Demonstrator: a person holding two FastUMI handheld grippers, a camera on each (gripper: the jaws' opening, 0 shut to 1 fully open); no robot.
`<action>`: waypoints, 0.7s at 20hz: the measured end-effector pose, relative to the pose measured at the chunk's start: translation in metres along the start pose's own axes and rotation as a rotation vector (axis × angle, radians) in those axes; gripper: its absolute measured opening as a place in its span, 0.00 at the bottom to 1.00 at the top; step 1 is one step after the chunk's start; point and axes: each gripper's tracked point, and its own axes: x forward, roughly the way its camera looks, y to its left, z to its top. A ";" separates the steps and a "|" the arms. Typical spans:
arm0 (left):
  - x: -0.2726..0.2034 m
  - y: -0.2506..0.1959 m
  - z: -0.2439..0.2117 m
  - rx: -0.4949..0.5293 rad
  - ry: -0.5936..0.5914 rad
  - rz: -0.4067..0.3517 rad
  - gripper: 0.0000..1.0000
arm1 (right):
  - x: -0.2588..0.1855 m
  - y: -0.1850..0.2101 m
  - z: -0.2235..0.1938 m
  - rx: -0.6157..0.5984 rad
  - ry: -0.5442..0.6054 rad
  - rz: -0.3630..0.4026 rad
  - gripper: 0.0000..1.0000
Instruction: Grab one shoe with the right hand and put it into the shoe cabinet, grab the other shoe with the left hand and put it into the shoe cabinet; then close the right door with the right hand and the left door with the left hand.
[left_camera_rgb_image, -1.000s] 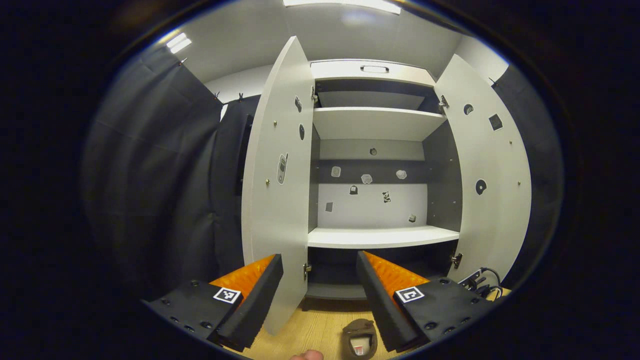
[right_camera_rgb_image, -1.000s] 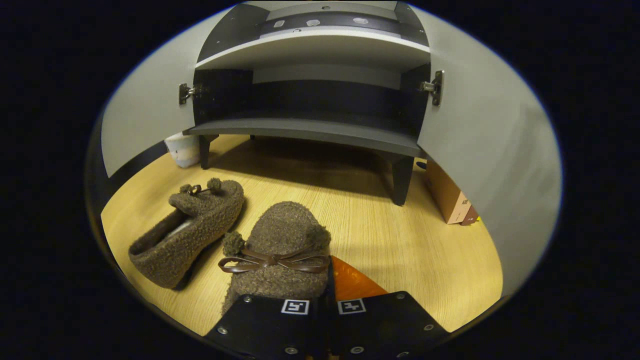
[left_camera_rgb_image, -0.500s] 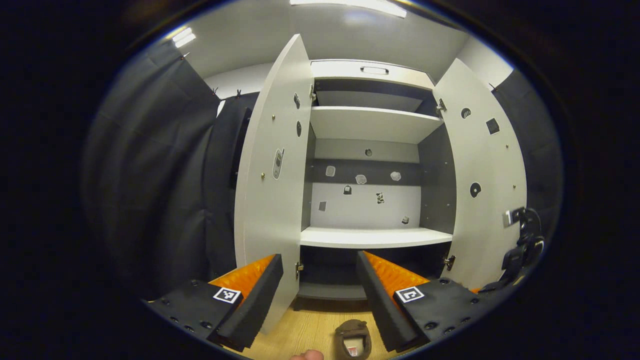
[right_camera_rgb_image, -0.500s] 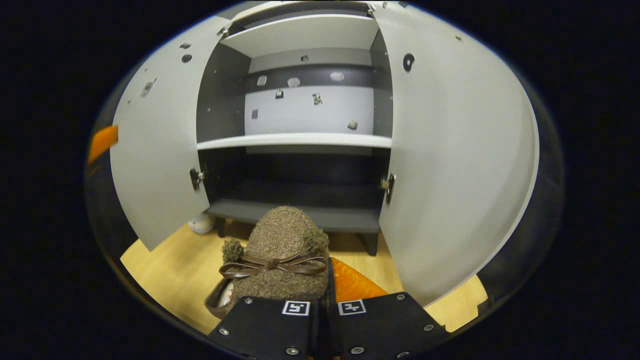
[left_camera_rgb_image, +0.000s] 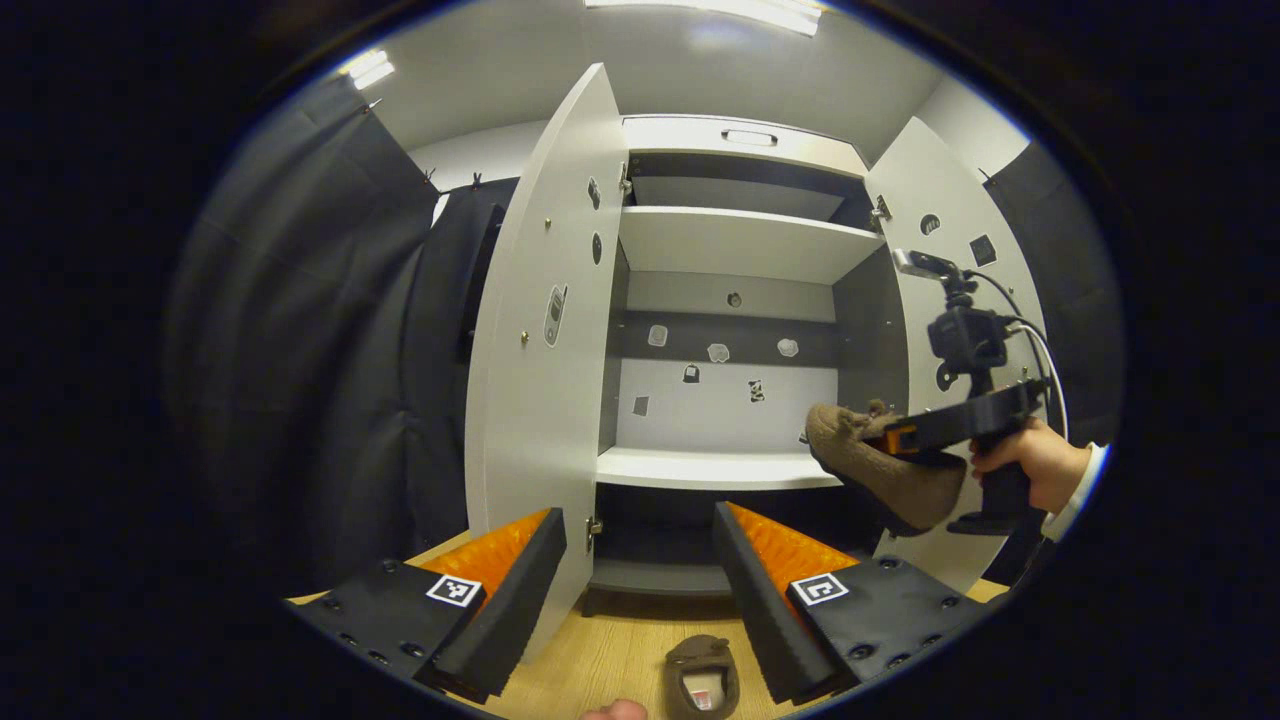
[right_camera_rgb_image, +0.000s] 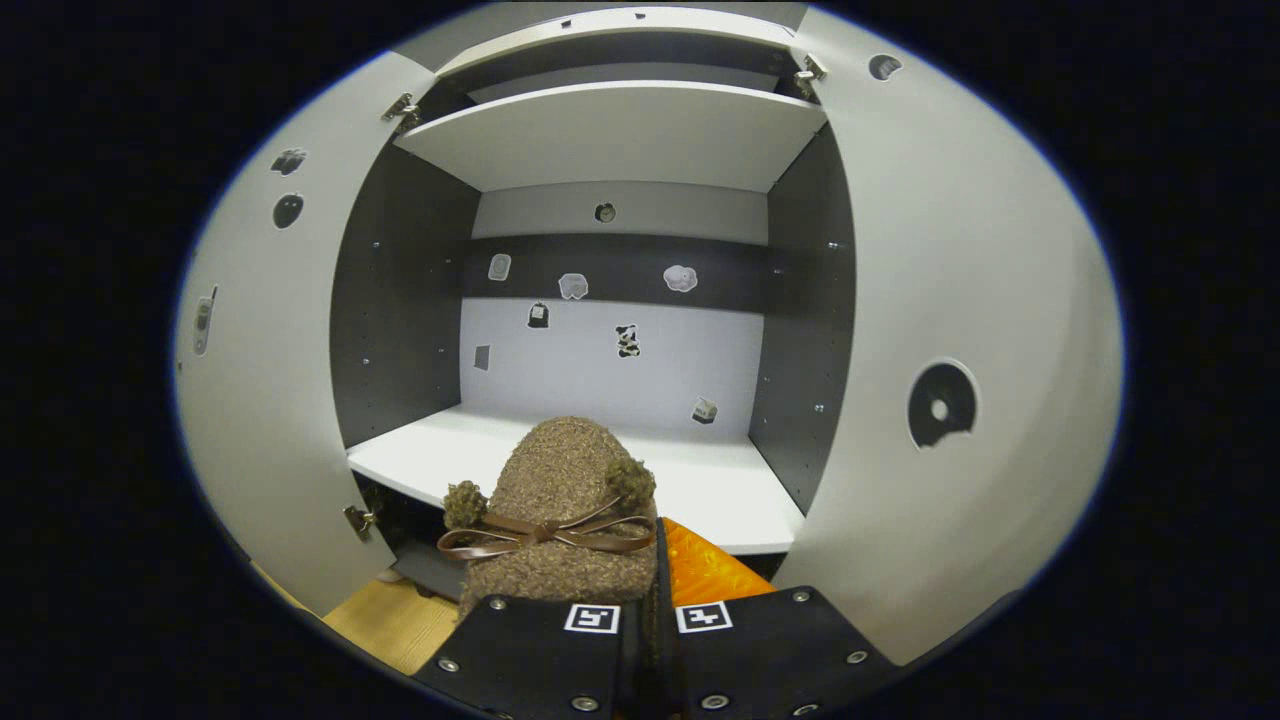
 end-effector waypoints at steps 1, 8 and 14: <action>0.000 -0.001 -0.001 -0.002 0.005 -0.001 0.99 | 0.018 0.002 0.008 0.014 0.012 0.001 0.06; -0.004 0.006 -0.011 -0.022 0.037 0.009 0.96 | 0.133 -0.012 0.017 0.007 0.148 -0.079 0.06; -0.002 0.014 -0.021 0.007 0.060 0.030 0.96 | 0.167 -0.020 -0.017 0.079 0.272 -0.091 0.15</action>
